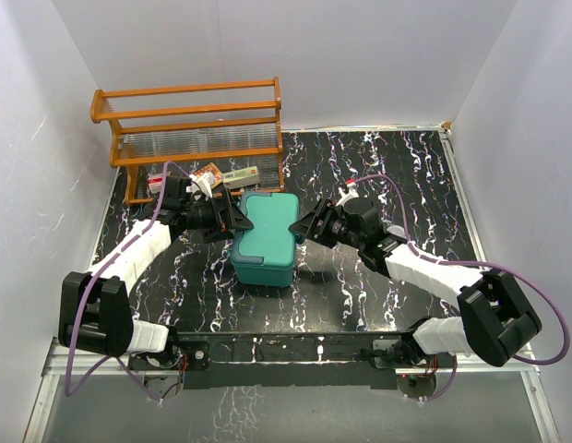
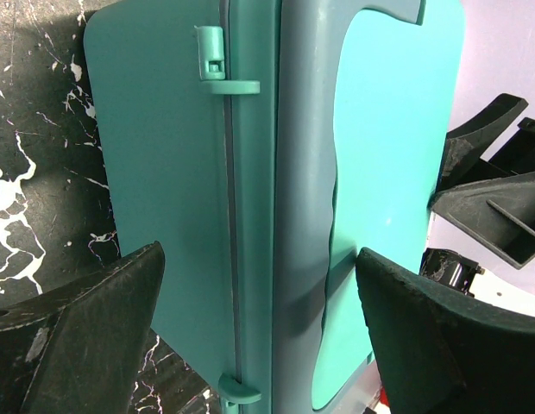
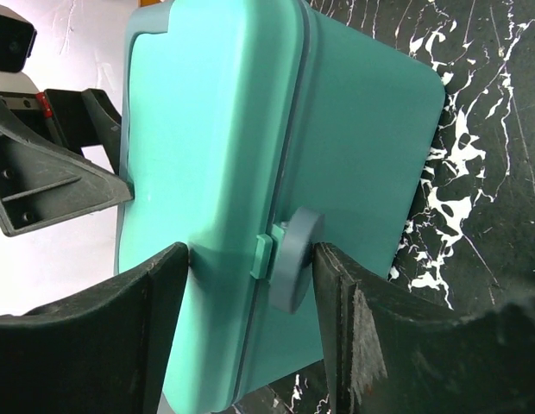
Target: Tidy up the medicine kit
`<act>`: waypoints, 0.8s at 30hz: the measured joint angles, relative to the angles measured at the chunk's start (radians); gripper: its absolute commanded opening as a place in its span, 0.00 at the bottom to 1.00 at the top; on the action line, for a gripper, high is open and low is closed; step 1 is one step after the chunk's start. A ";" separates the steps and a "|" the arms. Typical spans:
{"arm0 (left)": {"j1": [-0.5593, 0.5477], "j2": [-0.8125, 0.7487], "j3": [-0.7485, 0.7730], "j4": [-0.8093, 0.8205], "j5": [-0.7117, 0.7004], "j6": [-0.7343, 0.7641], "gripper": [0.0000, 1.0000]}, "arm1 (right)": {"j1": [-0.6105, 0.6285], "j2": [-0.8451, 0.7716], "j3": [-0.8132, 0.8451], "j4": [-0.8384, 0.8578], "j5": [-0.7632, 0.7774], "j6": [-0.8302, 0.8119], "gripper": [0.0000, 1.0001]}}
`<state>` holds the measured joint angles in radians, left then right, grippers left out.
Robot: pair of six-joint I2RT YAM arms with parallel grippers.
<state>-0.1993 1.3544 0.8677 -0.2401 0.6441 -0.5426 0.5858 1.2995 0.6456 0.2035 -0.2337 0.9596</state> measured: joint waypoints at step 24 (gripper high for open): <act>0.000 0.019 -0.002 0.013 0.022 -0.011 0.88 | 0.034 -0.008 0.102 -0.183 0.051 -0.042 0.33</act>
<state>-0.1989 1.3739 0.8658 -0.2276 0.6662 -0.5533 0.6201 1.2919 0.7479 0.0204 -0.1822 0.9176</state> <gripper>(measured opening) 0.889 0.443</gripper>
